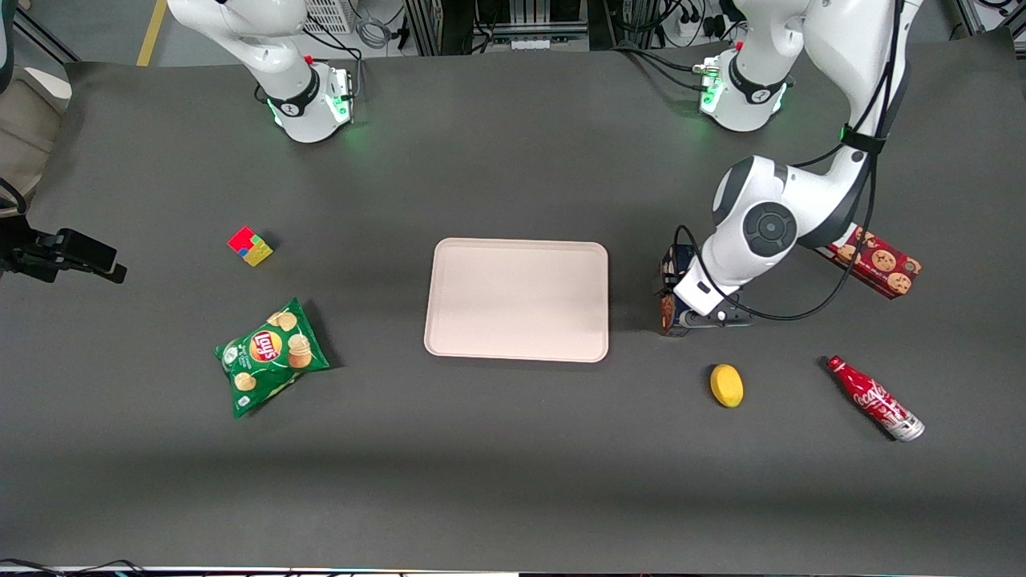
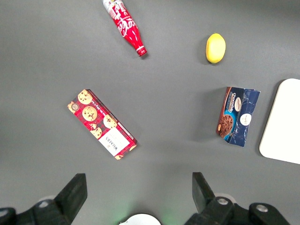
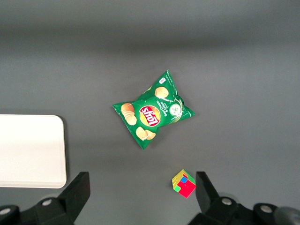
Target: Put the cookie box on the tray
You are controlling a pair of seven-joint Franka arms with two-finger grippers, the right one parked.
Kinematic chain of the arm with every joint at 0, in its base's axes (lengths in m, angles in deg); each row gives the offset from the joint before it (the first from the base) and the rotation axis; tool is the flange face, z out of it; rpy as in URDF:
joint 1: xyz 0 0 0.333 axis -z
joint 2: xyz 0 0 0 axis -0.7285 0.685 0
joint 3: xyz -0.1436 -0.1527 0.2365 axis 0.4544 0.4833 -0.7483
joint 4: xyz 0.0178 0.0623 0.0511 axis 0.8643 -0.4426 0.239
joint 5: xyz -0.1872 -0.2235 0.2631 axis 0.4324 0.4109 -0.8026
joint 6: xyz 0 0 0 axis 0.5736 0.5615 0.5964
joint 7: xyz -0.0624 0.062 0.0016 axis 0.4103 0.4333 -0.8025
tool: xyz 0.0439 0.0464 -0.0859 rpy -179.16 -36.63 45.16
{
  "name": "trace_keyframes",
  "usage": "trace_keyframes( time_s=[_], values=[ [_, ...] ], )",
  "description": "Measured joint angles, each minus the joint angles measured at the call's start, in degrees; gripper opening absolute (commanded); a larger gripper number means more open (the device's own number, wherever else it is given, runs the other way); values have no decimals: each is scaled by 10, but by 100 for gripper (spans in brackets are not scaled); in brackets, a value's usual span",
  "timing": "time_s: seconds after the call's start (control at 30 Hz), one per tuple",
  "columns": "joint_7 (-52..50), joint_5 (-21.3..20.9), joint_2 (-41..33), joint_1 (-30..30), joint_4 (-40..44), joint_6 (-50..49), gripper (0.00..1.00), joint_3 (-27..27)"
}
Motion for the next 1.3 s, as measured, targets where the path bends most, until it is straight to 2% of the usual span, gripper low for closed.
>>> trace_keyframes(
  time_s=[0.13, 0.33, 0.43, 0.67, 0.87, 1.03, 1.3],
  values=[
    [0, 0, -1, 0, 0, 0, 1, 0],
    [-4, 0, -7, -1, 14, -17, 2, -1],
    [-11, 0, -15, -3, 52, -82, 3, -1],
    [-48, 1, -38, -3, 203, -288, 4, 7],
    [-87, 2, -49, -2, 317, -400, 4, 31],
    [-140, 4, -47, -2, 367, -420, 4, 69],
    [-202, 6, -6, 4, 383, -413, 5, 135]
  ],
)
